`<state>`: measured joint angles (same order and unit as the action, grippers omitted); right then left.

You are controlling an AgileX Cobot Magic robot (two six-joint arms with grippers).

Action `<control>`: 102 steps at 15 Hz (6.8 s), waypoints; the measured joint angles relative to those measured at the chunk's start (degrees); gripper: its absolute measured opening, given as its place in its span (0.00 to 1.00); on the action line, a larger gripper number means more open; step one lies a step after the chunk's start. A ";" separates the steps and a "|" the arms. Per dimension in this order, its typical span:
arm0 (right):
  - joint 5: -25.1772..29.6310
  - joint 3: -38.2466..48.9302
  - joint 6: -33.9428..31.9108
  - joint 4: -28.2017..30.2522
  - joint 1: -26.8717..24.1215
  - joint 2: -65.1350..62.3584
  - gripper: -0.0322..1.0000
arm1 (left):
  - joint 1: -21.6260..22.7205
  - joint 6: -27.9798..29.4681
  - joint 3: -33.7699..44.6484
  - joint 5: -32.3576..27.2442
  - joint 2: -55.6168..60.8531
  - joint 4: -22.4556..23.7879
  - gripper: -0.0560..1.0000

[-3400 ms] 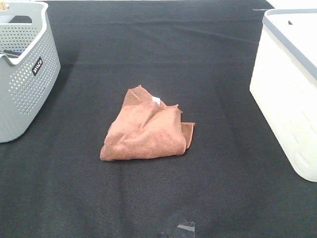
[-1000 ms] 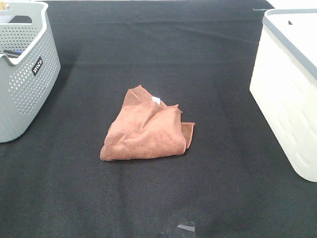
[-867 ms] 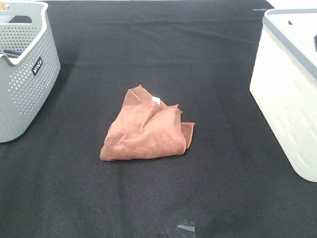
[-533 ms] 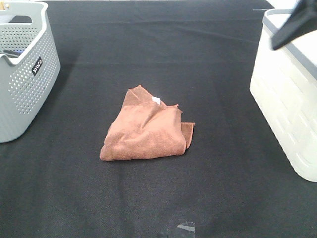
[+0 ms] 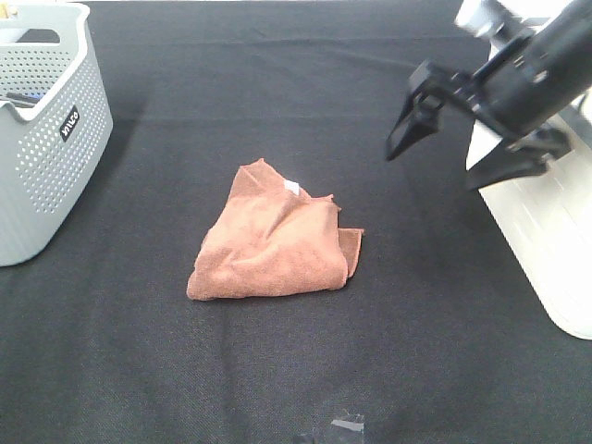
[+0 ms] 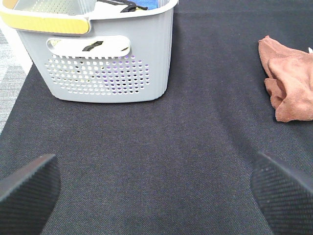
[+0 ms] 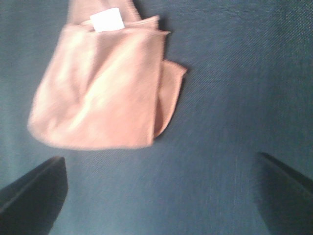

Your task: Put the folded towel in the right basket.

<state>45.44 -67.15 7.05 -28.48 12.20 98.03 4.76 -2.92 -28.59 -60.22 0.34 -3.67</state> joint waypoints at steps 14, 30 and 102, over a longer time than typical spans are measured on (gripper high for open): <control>-6.07 -6.36 6.70 -14.38 4.13 24.69 0.96 | 0.00 0.00 0.00 0.00 0.00 0.00 0.99; -12.55 -18.51 14.32 -31.46 17.48 35.41 0.87 | 0.00 0.00 0.00 0.06 0.00 0.00 0.99; 14.78 26.13 -12.03 31.05 -7.10 -80.73 0.98 | 0.00 0.00 0.00 0.06 0.00 0.00 0.99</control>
<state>60.22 -41.02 -4.98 2.58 5.10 17.30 4.76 -2.92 -28.59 -60.16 0.34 -3.67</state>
